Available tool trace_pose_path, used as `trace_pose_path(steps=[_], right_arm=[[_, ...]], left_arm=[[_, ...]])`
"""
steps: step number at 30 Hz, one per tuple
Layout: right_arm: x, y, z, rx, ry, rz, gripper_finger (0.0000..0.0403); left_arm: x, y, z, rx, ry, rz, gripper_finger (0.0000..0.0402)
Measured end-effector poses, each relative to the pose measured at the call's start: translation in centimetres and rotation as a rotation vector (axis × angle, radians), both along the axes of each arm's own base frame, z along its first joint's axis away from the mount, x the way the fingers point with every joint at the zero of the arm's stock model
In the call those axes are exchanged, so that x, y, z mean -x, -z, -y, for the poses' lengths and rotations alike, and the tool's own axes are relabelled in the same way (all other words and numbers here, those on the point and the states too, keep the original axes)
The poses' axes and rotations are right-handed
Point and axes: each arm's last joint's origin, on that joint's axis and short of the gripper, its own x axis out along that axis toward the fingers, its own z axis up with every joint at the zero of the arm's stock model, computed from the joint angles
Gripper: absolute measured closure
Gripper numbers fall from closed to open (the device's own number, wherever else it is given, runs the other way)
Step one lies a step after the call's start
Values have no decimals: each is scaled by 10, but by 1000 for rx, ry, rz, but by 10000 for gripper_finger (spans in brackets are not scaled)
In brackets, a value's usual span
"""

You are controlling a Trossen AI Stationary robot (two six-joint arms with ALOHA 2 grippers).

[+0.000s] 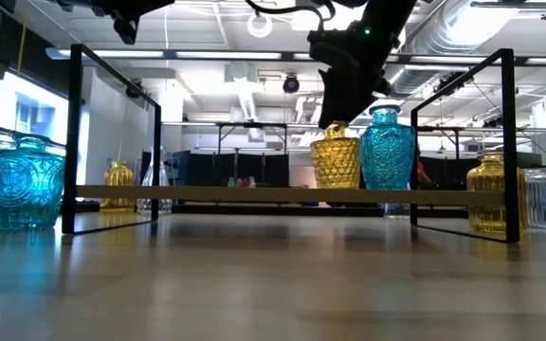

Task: Sort vases onto shelf
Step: Put the yellow vase on the shelf

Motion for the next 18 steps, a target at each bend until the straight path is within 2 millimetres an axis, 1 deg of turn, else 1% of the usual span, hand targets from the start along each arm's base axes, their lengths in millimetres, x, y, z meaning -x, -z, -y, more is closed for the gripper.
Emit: trace_pose_path(steps=[6, 18], right_arm=[[-3, 1, 2, -32, -6, 20, 224], [-4, 0, 7, -31, 0, 31, 224]], left_arm=[[0, 0, 0, 8, -1, 0, 397], [0, 0, 0, 9, 0, 0, 397]])
